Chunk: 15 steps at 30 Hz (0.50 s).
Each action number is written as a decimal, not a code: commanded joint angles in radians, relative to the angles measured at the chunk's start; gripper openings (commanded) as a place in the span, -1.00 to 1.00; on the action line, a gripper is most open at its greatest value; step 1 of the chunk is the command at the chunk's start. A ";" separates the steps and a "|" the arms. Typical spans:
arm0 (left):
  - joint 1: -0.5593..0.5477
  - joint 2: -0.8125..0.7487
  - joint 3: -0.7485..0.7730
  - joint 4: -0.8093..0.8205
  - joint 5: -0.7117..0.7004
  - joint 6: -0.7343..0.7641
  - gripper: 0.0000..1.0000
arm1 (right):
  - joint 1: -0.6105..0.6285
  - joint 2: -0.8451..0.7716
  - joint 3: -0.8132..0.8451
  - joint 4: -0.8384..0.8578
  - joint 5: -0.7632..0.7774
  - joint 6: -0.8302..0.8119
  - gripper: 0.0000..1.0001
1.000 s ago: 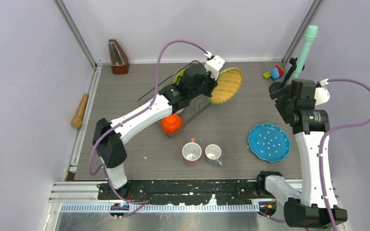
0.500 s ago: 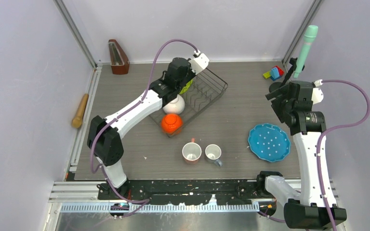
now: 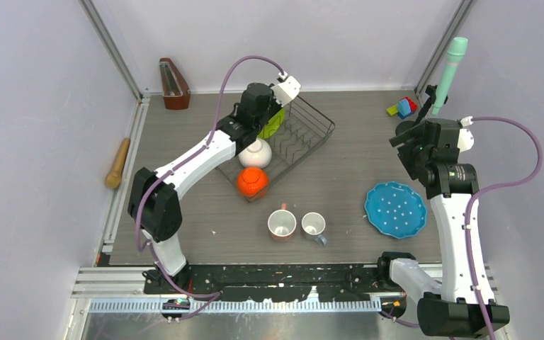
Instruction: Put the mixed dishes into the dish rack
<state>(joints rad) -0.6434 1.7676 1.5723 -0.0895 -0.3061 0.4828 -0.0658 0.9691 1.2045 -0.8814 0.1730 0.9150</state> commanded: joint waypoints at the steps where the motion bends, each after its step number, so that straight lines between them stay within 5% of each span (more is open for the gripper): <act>1: 0.007 -0.023 -0.003 0.062 0.037 -0.053 -1.00 | -0.001 -0.001 -0.008 0.040 -0.004 -0.005 0.47; 15: 0.030 0.013 -0.090 0.123 0.050 -0.116 -1.00 | -0.002 -0.018 -0.026 0.038 -0.008 -0.005 0.47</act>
<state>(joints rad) -0.6258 1.7718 1.4830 -0.0814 -0.2638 0.3962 -0.0658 0.9688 1.1828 -0.8749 0.1658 0.9150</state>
